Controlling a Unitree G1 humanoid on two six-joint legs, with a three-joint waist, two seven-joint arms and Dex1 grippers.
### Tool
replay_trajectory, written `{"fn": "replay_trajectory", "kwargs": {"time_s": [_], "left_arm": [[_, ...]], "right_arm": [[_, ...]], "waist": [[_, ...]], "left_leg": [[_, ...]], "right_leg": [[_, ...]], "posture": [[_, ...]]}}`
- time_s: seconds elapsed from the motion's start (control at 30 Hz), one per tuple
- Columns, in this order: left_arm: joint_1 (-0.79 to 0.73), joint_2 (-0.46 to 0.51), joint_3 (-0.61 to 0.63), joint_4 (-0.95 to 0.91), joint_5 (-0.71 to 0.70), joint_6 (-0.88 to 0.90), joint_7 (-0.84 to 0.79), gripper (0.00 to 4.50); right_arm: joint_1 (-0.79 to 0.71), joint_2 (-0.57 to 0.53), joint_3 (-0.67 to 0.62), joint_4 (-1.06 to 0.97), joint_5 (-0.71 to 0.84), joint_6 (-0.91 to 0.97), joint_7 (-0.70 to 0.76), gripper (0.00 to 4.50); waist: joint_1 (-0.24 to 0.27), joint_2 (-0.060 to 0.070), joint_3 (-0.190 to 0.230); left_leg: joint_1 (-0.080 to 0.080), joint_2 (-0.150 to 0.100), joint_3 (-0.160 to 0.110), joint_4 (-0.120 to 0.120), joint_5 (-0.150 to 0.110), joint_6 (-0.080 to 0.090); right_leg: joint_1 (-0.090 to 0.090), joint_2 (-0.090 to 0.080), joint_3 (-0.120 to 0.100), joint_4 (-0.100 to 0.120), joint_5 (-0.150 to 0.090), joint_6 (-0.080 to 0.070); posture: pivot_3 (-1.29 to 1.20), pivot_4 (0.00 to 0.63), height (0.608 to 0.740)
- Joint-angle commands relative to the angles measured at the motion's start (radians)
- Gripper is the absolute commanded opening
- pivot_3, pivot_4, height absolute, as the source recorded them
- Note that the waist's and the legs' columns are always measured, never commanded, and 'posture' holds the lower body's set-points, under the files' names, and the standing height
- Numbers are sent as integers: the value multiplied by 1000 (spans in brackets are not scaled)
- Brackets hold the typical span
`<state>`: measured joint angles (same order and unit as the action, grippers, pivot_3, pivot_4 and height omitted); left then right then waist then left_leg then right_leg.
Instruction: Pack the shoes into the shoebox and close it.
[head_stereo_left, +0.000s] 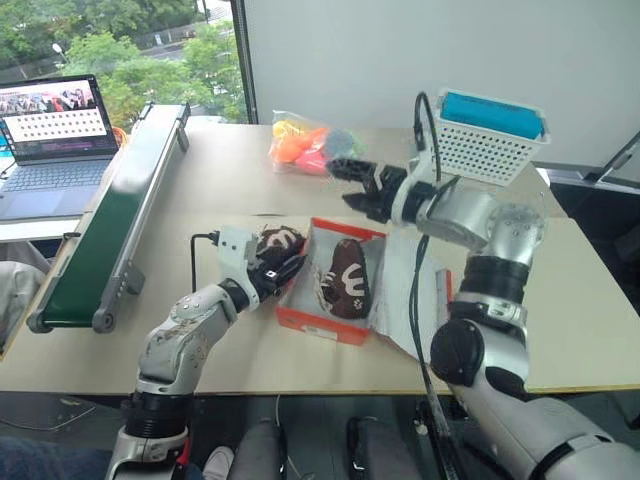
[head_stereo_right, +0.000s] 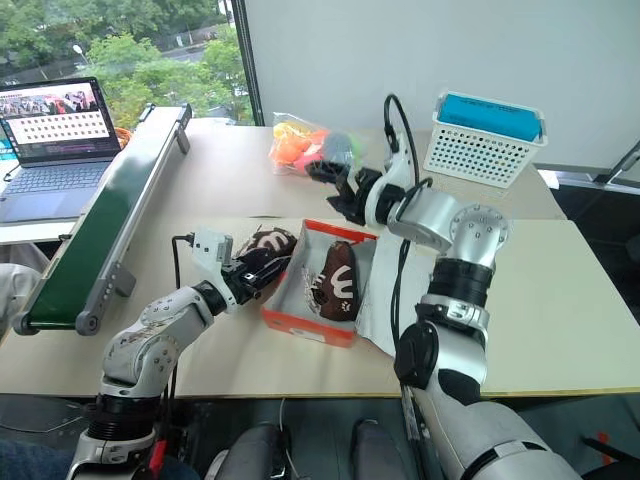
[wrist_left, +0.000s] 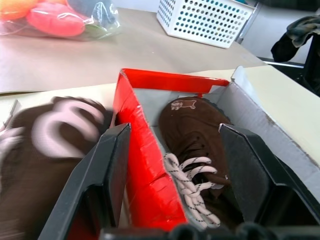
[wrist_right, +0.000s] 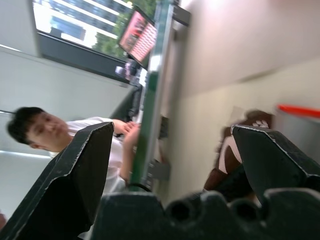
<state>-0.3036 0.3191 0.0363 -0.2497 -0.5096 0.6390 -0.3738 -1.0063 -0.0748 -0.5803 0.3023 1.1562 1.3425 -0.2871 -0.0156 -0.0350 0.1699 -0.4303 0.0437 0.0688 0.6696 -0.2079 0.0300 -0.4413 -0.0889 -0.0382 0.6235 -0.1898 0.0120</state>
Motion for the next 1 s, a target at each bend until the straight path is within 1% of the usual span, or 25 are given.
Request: {"fn": "replay_trajectory", "kwargs": {"time_s": [0.03, 0.1, 0.2, 0.27, 0.33, 0.47, 0.53, 0.83, 0.87, 0.93, 1.0], "left_arm": [[-30, 62, 152, -38, -5, -22, 37, 3002], [-25, 162, 161, -36, 51, -12, 16, 3002], [-8, 285, 118, 10, 128, -17, -32, 3002], [-5, 349, 75, 55, 168, -29, -88, 3002], [-15, 388, 31, 101, 198, -54, -151, 3002], [-44, 395, -19, 149, 209, -90, -246, 3002], [-43, 396, -33, 143, 200, -94, -291, 3002], [12, 430, -16, 94, 206, -63, -340, 3002], [15, 431, -27, 99, 221, -64, -333, 3002], [20, 438, -87, 130, 306, -111, -309, 3002], [18, 431, -120, 149, 367, -150, -284, 3002]], "right_arm": [[41, 6, 56, -135, 5, 12, -1, 4500], [61, 25, 46, -161, 29, -1, -28, 4500], [78, 51, 39, -190, 52, -22, -64, 4500], [88, 67, 33, -211, 66, -34, -87, 4500], [98, 77, 29, -230, 81, -47, -110, 4500], [116, 81, 31, -258, 105, -73, -148, 4500], [128, 81, 38, -275, 117, -85, -167, 4500], [207, 103, 76, -366, 203, -144, -250, 4500], [214, 106, 78, -370, 212, -156, -258, 4500], [224, 104, 84, -374, 226, -178, -269, 4500], [232, 95, 95, -376, 237, -195, -276, 4500]], "waist": [[-6, 0, 0], [-12, 0, 0], [-14, 1, 0], [-14, 1, 0], [-10, 2, 1], [1, 2, 1], [0, 2, 1], [-9, 2, 1], [-9, 2, 1], [-9, 2, 1], [-8, 2, 1]], "left_leg": [[0, 0, -1, 0, 0, 0], [0, 1, -2, 0, 0, 0], [1, 2, -2, 0, 0, 0], [1, 2, -2, 0, 0, 0], [1, 3, -2, -1, 0, 0], [0, 3, -2, -1, 0, 0], [-1, 3, -2, -1, 0, 0], [-1, 4, -1, -1, 0, 0], [-1, 4, -1, -1, 0, 0], [-1, 4, -1, -1, 0, 0], [-1, 4, -1, -1, 0, 0]], "right_leg": [[0, 0, 0, 0, 0, 0], [-1, 2, 2, 1, 0, 0], [-1, 3, 1, 1, 0, 0], [-1, 3, 1, 0, 0, 0], [-1, 3, 1, 0, 0, 0], [-2, 2, 0, -1, -1, 0], [-3, 2, 0, -1, -1, -1], [-4, 2, 2, 0, -1, -1], [-4, 2, 2, 0, -1, -1], [-4, 2, 2, 0, -1, -1], [-4, 2, 2, 0, -1, -1]], "posture": [[0, 150, 740], [0, 150, 740], [0, 150, 740], [0, 150, 740], [0, 150, 740], [0, 150, 740], [0, 150, 740], [0, 150, 740], [0, 150, 740], [0, 150, 740], [0, 150, 740]]}}
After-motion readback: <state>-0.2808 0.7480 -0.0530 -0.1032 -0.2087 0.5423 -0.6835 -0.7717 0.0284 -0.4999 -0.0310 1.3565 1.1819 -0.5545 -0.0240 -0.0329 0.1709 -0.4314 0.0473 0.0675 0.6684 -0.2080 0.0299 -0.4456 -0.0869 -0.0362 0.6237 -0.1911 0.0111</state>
